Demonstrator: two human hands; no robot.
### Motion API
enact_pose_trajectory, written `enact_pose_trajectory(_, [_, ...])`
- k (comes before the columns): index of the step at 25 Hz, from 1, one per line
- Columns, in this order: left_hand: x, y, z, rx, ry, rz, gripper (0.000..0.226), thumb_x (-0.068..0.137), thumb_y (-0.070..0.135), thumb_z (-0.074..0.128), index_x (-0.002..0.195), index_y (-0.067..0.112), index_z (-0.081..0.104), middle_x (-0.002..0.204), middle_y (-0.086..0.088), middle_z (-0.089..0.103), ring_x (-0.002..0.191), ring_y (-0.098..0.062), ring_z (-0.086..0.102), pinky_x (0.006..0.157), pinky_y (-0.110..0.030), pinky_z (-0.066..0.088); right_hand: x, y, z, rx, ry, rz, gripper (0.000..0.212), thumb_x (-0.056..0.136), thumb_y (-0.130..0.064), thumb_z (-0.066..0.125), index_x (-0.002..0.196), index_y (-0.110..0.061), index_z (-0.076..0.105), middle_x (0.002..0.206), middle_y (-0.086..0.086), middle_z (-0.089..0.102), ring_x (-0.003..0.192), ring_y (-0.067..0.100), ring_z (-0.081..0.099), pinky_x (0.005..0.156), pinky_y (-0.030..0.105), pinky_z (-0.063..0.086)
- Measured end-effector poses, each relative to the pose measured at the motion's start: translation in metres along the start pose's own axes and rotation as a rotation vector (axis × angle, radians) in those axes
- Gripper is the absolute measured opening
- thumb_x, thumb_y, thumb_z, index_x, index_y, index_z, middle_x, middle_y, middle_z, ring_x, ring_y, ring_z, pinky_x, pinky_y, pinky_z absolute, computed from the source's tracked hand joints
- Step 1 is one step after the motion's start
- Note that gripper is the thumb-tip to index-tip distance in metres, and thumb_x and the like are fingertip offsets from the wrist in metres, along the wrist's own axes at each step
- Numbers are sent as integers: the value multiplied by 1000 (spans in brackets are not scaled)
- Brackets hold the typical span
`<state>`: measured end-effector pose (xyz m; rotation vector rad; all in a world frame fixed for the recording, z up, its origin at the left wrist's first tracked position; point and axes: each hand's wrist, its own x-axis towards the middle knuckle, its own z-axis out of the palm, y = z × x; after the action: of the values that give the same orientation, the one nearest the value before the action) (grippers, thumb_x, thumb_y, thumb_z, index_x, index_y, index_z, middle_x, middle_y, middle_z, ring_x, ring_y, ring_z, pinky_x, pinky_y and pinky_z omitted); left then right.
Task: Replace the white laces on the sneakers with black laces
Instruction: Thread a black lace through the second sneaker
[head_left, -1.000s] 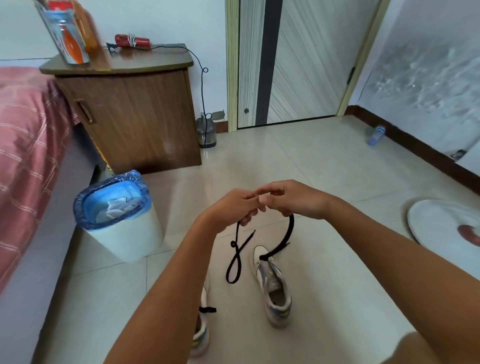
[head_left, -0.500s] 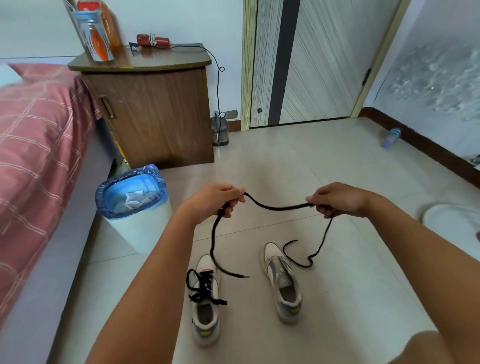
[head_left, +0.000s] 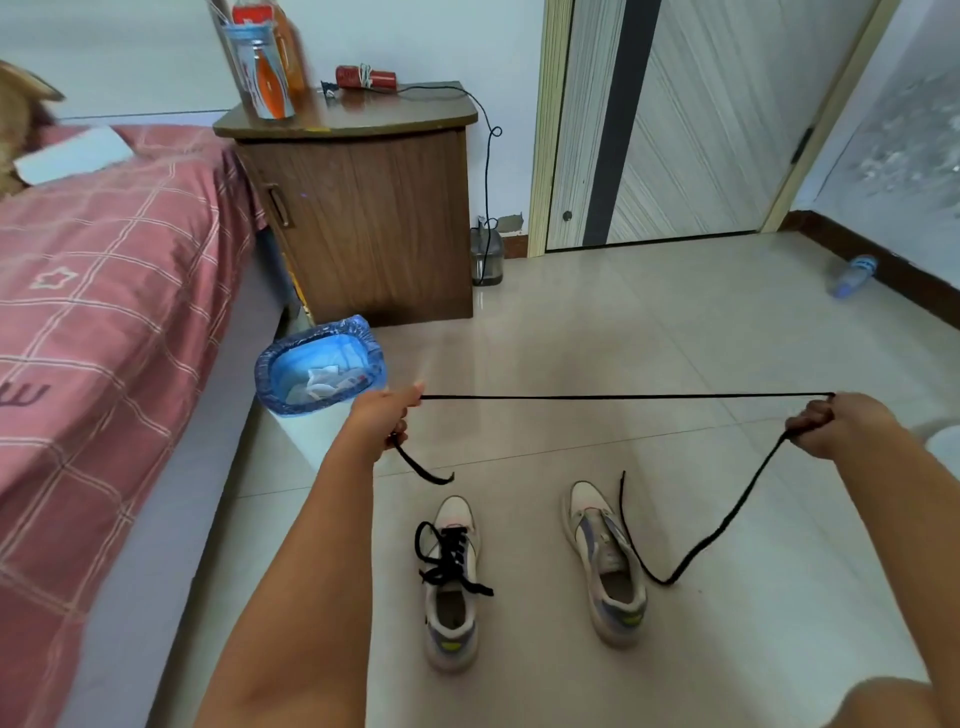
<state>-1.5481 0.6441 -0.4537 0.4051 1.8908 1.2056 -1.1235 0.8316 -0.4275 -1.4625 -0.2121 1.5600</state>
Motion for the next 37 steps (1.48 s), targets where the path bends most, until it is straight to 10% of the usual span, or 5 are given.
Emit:
enact_pose_trajectory(5, [14, -16, -35, -629, 80, -176, 16, 93, 27, 59, 81, 16, 54, 56, 7, 35, 32, -4, 26, 39, -14, 28, 3, -8, -5, 238, -112, -55, 41, 104, -28, 20, 65, -20, 24, 35, -6, 24, 33, 9, 19, 37, 14, 21])
enact_pose_trajectory(10, [15, 3, -13, 86, 201, 83, 32, 97, 20, 45, 127, 9, 48, 92, -8, 54, 70, -18, 52, 59, -27, 48, -22, 14, 32, -520, -387, -24, 33, 102, -25, 35, 68, -21, 34, 39, -7, 33, 31, 5, 27, 34, 13, 27])
enact_pose_trajectory(19, [-69, 51, 109, 412, -638, 431, 33, 100, 34, 40, 95, 10, 62, 77, -2, 57, 49, -11, 36, 41, -19, 31, -112, 84, 114, -1158, -869, -348, 8, 92, -14, 59, 89, -9, 64, 67, 2, 56, 57, 11, 46, 55, 22, 39])
enact_pose_trajectory(29, [-3, 6, 34, 617, 345, 246, 29, 95, 25, 52, 114, 3, 57, 109, -16, 61, 101, -31, 57, 79, -33, 41, -70, 46, 63, -1406, -677, -149, 32, 92, -34, 58, 88, -3, 60, 58, 2, 40, 53, 15, 34, 55, 27, 32])
enact_pose_trajectory(37, [-65, 45, 115, 572, -724, 403, 34, 100, 41, 37, 92, 17, 59, 62, -2, 47, 37, -8, 32, 39, -19, 26, -104, 83, 105, -1350, -942, -229, 19, 96, -19, 51, 87, -7, 62, 61, 0, 47, 54, 12, 39, 53, 23, 33])
